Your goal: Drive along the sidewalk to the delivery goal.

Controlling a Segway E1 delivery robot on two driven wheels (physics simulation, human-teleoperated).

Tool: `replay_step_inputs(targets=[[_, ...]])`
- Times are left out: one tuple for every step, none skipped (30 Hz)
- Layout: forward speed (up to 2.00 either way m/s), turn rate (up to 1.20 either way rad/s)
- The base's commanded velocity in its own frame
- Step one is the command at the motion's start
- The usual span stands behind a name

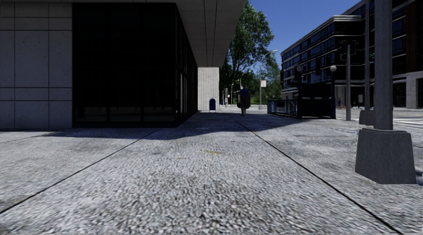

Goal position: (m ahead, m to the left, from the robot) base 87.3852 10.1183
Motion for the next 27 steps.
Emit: replay_step_inputs(targets=[[1.7, 0.0], [1.7, 0.0], [1.67, 0.0], [1.66, 0.0], [1.66, 0.0], [1.65, 0.0], [1.65, 0.0], [1.65, 0.0], [1.65, 0.0], [1.65, 0.0], [1.65, 0.0], [1.65, 0.0], [1.65, 0.0], [1.65, 0.0], [1.65, 0.0], [1.65, 0.0], [1.65, 0.0], [1.65, 0.0], [1.65, 0.0], [1.65, 0.0], [1.65, 0.0], [1.65, 0.0], [1.65, 0.0], [1.65, 0.0], [1.65, 0.0], [1.65, 0.0], [1.65, 0.0]])
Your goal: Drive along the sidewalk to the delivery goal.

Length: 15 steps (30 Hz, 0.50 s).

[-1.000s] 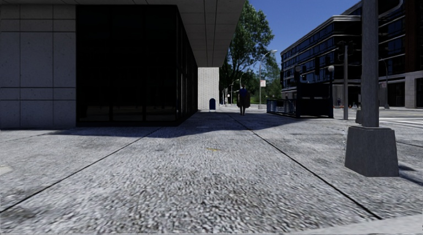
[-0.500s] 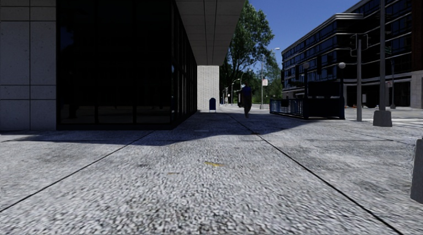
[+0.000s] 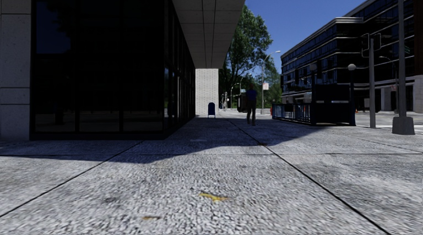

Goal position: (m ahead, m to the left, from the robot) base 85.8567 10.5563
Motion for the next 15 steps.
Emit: replay_step_inputs(targets=[[1.65, 0.0], [1.65, 0.0], [1.65, 0.0], [1.65, 0.0], [1.65, 0.0], [1.65, 0.0], [1.65, 0.0], [1.65, 0.0], [1.65, 0.0], [1.65, 0.0], [1.65, 0.0], [1.65, 0.0], [1.65, 0.0], [1.65, 0.0], [1.65, 0.0]])
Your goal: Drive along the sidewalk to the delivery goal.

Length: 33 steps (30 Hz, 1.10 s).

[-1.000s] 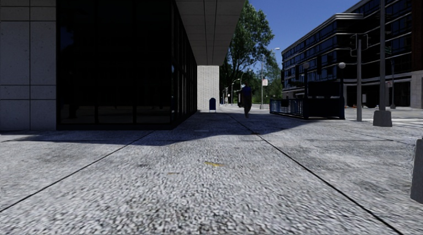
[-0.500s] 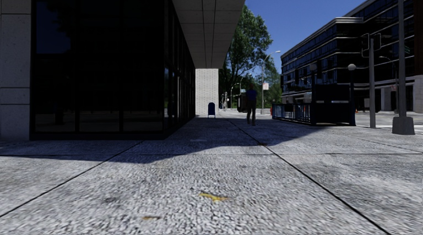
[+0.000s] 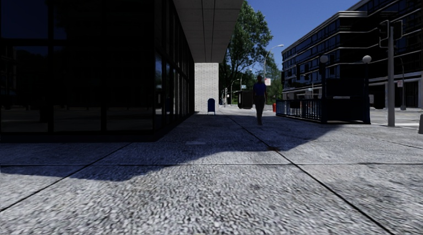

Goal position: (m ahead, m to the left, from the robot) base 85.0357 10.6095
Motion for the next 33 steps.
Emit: replay_step_inputs(targets=[[1.65, 0.0], [1.65, 0.0], [1.65, 0.0], [1.65, 0.0], [2.0, 0.0], [2.0, 0.0], [2.0, 0.0], [2.0, 0.0], [2.0, 0.0], [2.0, 0.0], [2.0, 0.0], [2.0, 0.0], [2.0, 0.0], [2.0, 0.0], [2.0, 0.0], [2.0, 0.0], [2.0, 0.0], [2.0, 0.0], [2.0, 0.0], [2.0, 0.0], [2.0, 0.0], [2.0, 0.0], [2.0, 0.0], [2.0, 0.0], [2.0, 0.0], [2.0, 0.0], [2.0, 0.0], [2.0, 0.0], [2.0, 0.0], [2.0, 0.0], [2.0, 0.0], [2.0, 0.0], [2.0, 0.0]])
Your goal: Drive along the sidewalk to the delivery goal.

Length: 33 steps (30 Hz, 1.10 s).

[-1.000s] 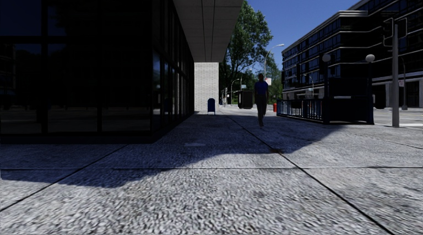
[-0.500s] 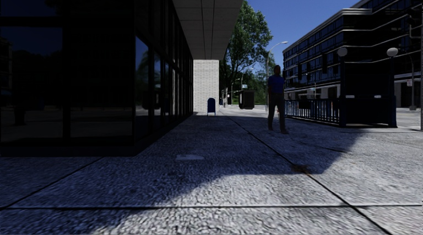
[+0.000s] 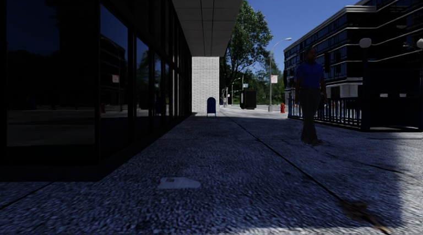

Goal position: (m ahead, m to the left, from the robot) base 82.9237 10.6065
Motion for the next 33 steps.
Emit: replay_step_inputs(targets=[[2.0, 0.0], [2.0, 0.0], [2.0, 0.0], [2.0, 0.0], [2.0, 0.0], [2.0, 0.0], [2.0, 0.0], [2.0, 0.0], [2.0, 0.0], [2.0, -0.06], [2.0, -0.13], [2.0, -0.15], [2.0, -0.16], [2.0, -0.16], [2.0, -0.16], [2.0, -0.16], [2.0, -0.16], [2.0, -0.16], [2.0, -0.16], [2.0, -0.16], [2.0, -0.16], [2.0, -0.16], [2.0, -0.16], [2.0, -0.16], [2.0, -0.16], [2.0, -0.16], [2.0, -0.16], [2.0, -0.16], [2.0, -0.16], [2.0, -0.16], [2.0, -0.16], [2.0, -0.19], [2.0, -0.19]])
